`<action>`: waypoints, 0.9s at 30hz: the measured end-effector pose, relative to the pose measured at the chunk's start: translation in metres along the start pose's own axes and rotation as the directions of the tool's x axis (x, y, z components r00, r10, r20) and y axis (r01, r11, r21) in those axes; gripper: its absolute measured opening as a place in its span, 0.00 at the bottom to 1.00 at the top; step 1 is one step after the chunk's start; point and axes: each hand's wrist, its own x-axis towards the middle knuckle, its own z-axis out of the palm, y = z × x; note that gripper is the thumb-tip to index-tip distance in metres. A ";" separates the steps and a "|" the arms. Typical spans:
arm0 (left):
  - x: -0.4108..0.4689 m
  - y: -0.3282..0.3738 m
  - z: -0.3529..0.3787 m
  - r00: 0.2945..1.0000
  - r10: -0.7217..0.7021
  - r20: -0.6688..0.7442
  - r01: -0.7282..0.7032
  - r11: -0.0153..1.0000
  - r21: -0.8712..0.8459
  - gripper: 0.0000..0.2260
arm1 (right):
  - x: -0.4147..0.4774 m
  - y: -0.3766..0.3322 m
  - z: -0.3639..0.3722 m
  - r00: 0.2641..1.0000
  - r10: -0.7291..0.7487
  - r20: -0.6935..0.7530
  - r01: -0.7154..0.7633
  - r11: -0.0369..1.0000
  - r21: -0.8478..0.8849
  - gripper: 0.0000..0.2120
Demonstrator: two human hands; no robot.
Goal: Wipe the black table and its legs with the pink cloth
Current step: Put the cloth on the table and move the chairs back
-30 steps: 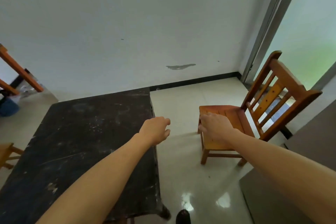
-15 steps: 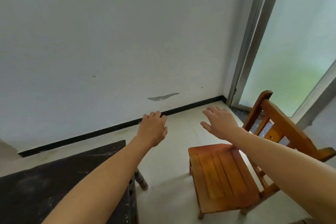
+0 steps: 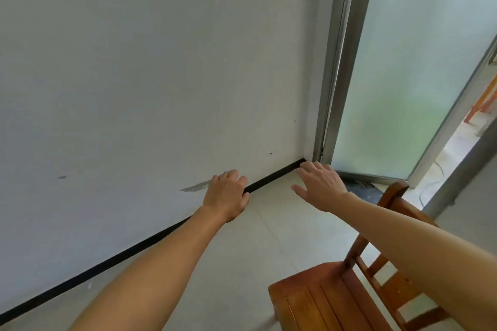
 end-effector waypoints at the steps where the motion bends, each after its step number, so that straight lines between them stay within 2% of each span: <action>1: 0.017 -0.007 0.003 1.000 0.012 0.005 -0.012 1.000 -0.002 0.17 | 0.012 0.004 0.001 1.000 0.015 0.002 -0.015 1.000 0.006 0.26; 4: 0.076 -0.024 0.017 0.996 0.082 0.027 -0.082 0.997 -0.009 0.17 | 0.046 0.015 0.013 0.996 0.094 0.008 -0.094 0.995 0.021 0.26; 8: 0.164 -0.048 0.035 0.970 0.244 0.006 -0.244 0.970 -0.010 0.16 | 0.099 0.032 0.036 0.971 0.241 0.014 -0.241 0.970 0.032 0.27; 12: 0.251 -0.089 0.043 0.915 0.404 -0.012 -0.403 0.914 0.041 0.15 | 0.161 0.042 0.054 0.888 0.459 0.022 -0.460 0.886 0.066 0.25; 17: 0.332 -0.118 0.036 0.866 0.499 0.000 -0.499 0.866 0.025 0.14 | 0.207 0.045 0.055 0.795 0.605 0.050 -0.606 0.789 0.096 0.24; 22: 0.398 -0.076 0.029 0.782 0.620 -0.056 -0.622 0.783 -0.022 0.13 | 0.205 0.080 0.049 0.688 0.724 0.055 -0.726 0.682 0.089 0.23; 27: 0.437 -0.008 0.037 0.626 0.778 -0.048 -0.779 0.625 -0.037 0.14 | 0.187 0.128 0.063 0.542 0.837 0.072 -0.839 0.535 0.095 0.24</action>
